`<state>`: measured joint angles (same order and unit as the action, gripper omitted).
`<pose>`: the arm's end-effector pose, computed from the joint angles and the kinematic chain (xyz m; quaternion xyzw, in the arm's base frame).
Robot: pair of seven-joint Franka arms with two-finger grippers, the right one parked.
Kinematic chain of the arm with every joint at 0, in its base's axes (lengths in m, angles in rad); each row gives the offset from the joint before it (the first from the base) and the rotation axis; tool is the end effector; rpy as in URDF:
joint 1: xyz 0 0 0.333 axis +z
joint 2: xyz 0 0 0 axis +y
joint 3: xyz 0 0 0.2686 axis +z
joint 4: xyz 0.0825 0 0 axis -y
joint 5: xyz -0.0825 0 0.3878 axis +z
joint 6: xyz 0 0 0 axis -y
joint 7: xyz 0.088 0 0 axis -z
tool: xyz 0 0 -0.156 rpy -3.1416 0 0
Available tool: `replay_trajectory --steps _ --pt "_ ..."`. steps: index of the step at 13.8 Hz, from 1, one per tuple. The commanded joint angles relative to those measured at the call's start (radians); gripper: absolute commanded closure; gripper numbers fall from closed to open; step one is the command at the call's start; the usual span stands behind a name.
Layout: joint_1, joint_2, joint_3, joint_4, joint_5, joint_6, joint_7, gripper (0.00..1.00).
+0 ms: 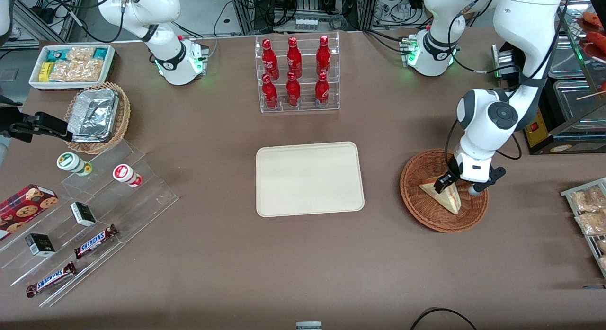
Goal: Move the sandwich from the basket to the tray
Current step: 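Lift the sandwich and carry it with the left gripper over the tray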
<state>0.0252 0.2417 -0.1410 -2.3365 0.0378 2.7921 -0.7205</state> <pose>0.5366 -0.0673 0.1578 0.9528 0.2835 0.0955 0.0514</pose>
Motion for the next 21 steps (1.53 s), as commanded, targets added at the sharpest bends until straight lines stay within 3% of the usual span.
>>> replay_trajectory --steps 1,3,6,9,14,21 --pt "-0.01 -0.042 0.0 0.02 0.016 -0.035 -0.031 1.0" --pt "-0.011 -0.082 -0.005 0.09 0.016 -0.209 -0.025 1.0" --pt "-0.037 -0.082 -0.028 0.345 0.017 -0.64 -0.019 1.0" --pt "-0.121 -0.043 -0.034 0.556 0.013 -0.845 -0.026 1.0" --pt "-0.384 0.079 -0.034 0.706 0.013 -0.876 -0.079 1.0" --pt "-0.622 0.345 -0.029 0.937 0.019 -0.855 -0.079 1.0"
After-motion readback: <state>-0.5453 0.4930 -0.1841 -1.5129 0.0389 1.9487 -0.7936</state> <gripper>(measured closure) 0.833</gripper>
